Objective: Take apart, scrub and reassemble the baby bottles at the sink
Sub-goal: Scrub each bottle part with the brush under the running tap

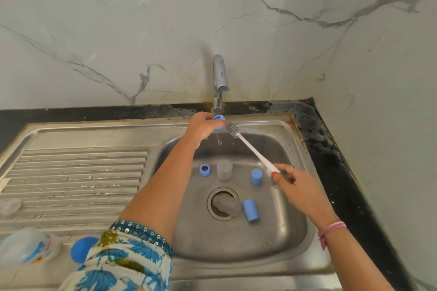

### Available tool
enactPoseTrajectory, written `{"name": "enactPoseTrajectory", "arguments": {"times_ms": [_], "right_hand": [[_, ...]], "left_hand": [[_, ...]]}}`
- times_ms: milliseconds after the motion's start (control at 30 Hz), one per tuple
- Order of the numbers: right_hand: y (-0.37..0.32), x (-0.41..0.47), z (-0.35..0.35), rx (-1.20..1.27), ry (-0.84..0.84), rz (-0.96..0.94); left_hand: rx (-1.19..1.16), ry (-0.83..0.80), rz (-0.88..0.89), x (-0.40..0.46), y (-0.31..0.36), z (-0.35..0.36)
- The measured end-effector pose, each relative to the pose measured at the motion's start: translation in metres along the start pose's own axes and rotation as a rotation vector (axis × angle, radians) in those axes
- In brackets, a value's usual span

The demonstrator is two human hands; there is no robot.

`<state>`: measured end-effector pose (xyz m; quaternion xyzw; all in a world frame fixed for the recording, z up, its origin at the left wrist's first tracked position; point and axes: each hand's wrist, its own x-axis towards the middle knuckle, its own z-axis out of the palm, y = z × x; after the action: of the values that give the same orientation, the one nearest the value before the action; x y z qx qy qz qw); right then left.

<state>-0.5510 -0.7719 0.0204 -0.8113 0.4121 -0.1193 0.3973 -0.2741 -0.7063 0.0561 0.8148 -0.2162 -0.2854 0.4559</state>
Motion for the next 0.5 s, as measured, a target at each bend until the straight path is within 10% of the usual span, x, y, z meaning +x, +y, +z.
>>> {"name": "enactPoseTrajectory", "arguments": {"times_ms": [367, 500], "right_hand": [[-0.037, -0.042, -0.016, -0.523, 0.163, -0.162], [-0.04, -0.054, -0.007, -0.75, 0.226, -0.226]], "left_hand": [[0.171, 0.041, 0.098, -0.053, 0.004, -0.018], [-0.151, -0.005, -0.004, -0.074, -0.006, -0.022]]}}
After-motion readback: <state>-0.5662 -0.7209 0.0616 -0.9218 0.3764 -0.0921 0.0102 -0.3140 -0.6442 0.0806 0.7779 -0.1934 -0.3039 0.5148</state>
